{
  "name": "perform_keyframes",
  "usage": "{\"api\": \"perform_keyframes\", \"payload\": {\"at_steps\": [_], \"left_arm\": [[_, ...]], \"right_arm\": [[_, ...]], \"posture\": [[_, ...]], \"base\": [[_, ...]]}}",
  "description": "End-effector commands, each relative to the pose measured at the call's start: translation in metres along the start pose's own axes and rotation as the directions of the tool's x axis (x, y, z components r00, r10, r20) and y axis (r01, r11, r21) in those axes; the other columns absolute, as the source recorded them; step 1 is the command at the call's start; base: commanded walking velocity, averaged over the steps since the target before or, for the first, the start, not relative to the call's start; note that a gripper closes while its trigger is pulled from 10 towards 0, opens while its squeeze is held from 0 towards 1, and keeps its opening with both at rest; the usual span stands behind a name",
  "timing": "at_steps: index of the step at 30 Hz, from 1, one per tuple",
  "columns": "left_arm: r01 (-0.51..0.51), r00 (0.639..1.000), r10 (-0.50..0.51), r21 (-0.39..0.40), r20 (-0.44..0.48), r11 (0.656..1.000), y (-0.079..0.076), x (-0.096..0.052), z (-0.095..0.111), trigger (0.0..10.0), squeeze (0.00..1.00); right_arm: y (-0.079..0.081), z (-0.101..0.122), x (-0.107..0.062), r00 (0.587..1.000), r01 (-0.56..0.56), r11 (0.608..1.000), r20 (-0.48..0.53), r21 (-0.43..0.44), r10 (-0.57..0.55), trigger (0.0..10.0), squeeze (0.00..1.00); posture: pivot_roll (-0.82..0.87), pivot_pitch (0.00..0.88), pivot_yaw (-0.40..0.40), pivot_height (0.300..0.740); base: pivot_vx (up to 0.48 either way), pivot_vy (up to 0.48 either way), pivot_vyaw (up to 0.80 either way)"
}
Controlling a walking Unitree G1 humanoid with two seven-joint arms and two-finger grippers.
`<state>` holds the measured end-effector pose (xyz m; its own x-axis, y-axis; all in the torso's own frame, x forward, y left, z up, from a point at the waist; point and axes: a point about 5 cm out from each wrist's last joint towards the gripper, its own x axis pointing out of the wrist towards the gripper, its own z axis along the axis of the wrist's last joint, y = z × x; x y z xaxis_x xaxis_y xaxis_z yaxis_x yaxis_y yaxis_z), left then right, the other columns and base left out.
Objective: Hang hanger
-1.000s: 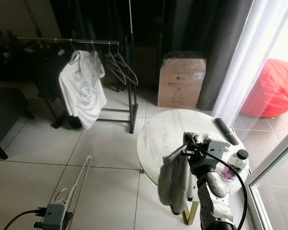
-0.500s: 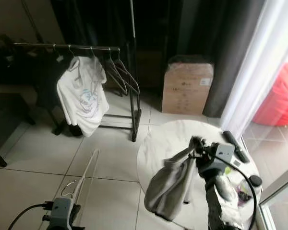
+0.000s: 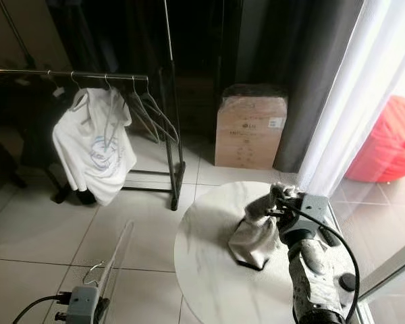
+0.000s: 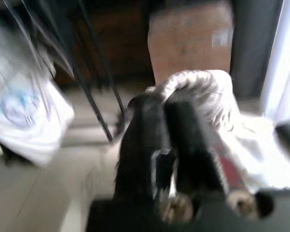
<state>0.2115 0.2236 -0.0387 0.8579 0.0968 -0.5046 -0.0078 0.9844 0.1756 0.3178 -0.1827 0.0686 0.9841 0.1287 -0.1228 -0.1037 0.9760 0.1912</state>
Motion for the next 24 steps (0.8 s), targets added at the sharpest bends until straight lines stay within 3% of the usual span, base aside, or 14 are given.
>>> {"api": "perform_keyframes", "payload": {"at_steps": [1, 3, 8, 10, 19, 20, 24], "left_arm": [[0.002, 1.0, -0.002, -0.015, -0.019, 1.0, -0.002, -0.002, -0.005, 10.0, 0.0], [0.005, 1.0, -0.005, -0.016, -0.024, 1.0, -0.002, -0.003, -0.006, 10.0, 0.0], [0.006, 1.0, -0.006, -0.016, -0.028, 1.0, -0.002, -0.003, -0.006, 10.0, 0.0], [0.006, 1.0, -0.006, -0.009, -0.03, 1.0, -0.002, -0.003, -0.006, 10.0, 0.0], [0.0, 1.0, -0.001, -0.01, -0.029, 1.0, -0.001, -0.003, -0.006, 10.0, 0.0], [-0.001, 1.0, 0.001, -0.009, -0.028, 1.0, 0.0, -0.003, -0.006, 10.0, 0.0], [-0.004, 1.0, 0.004, -0.008, -0.026, 1.0, 0.001, -0.003, -0.006, 10.0, 0.0]], "right_arm": [[0.001, -0.026, -0.006, 0.99, -0.01, 1.0, -0.142, -0.021, 0.006, 10.0, 0.0], [0.003, -0.038, -0.009, 0.977, -0.027, 1.0, -0.212, -0.012, 0.024, 10.0, 0.0], [0.009, -0.044, -0.01, 0.964, -0.086, 0.996, -0.251, 0.012, 0.086, 10.0, 0.0], [0.012, -0.056, -0.014, 0.92, -0.156, 0.987, -0.37, -0.037, 0.131, 10.0, 0.0], [0.007, -0.057, -0.005, 0.917, -0.072, 0.997, -0.395, -0.031, 0.054, 10.0, 0.0], [0.01, -0.057, -0.004, 0.916, -0.078, 0.997, -0.397, -0.02, 0.063, 10.0, 1.0], [0.012, -0.059, -0.003, 0.914, -0.076, 0.997, -0.402, -0.023, 0.061, 10.0, 1.0]], "posture": [[0.01, 0.106, -0.025, 0.74], [0.02, 0.107, -0.024, 0.74], [0.02, 0.11, -0.024, 0.74], [0.01, 0.12, -0.023, 0.74], [0.02, 0.139, -0.023, 0.74], [0.02, 0.144, -0.022, 0.74], [0.03, 0.145, -0.022, 0.74]], "base": [[0.0, 0.0, 0.0], [0.0, 0.0, 0.0], [0.0, 0.0, 0.0], [0.0, 0.0, 0.0], [0.0, 0.0, 0.0], [0.0, 0.0, 0.0], [0.0, 0.0, 0.0]]}}
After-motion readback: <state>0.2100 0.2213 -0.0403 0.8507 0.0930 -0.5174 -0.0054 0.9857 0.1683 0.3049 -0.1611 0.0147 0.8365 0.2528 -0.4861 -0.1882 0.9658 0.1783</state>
